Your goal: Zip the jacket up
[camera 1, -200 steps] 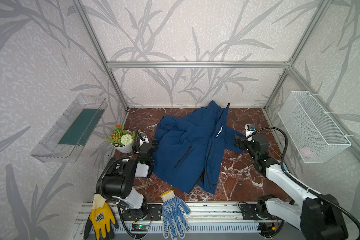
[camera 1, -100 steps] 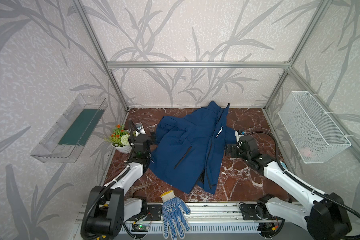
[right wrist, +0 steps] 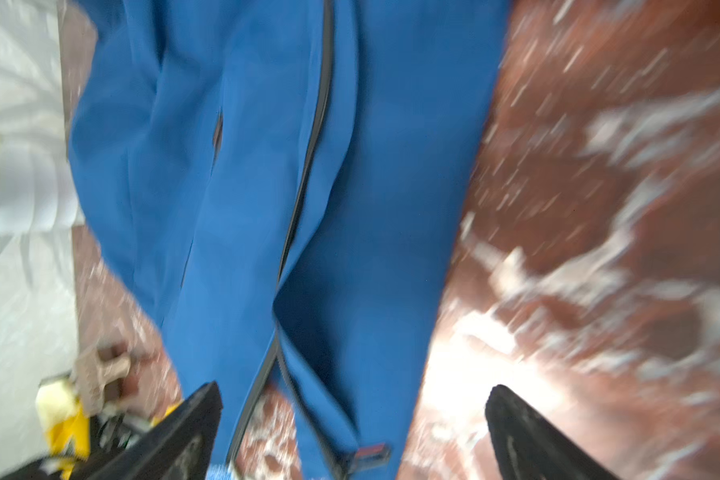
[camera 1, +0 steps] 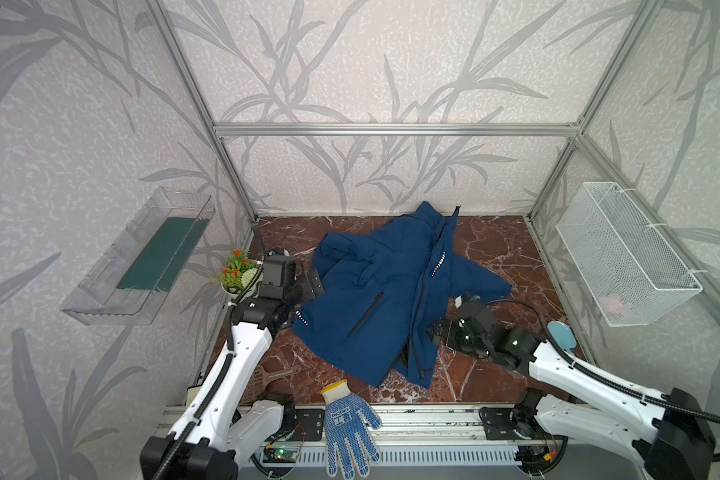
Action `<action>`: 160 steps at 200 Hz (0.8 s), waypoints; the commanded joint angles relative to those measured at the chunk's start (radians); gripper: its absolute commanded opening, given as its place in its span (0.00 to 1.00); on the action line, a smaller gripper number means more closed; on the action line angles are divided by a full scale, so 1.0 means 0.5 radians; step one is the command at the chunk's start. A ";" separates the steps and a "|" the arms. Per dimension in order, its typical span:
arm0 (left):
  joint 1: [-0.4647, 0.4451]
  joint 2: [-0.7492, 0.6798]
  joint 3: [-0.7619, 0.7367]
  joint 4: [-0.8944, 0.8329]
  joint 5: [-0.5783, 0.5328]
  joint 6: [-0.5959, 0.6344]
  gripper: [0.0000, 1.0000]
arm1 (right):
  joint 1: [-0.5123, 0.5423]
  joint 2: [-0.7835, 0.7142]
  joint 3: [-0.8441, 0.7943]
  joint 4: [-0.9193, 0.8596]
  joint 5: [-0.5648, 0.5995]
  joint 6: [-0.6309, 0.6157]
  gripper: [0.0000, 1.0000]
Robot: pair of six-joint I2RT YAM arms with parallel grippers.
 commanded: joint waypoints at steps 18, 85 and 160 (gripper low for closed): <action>-0.163 -0.227 -0.174 -0.230 0.273 -0.440 0.99 | 0.391 0.120 -0.052 0.355 0.026 0.487 1.00; -0.247 -0.586 -0.559 -0.142 0.477 -0.788 0.99 | 0.684 0.653 0.040 0.969 -0.073 0.654 1.00; -0.360 -0.655 -0.771 -0.057 0.645 -0.987 0.98 | 0.747 0.951 -0.027 1.577 -0.047 0.694 0.93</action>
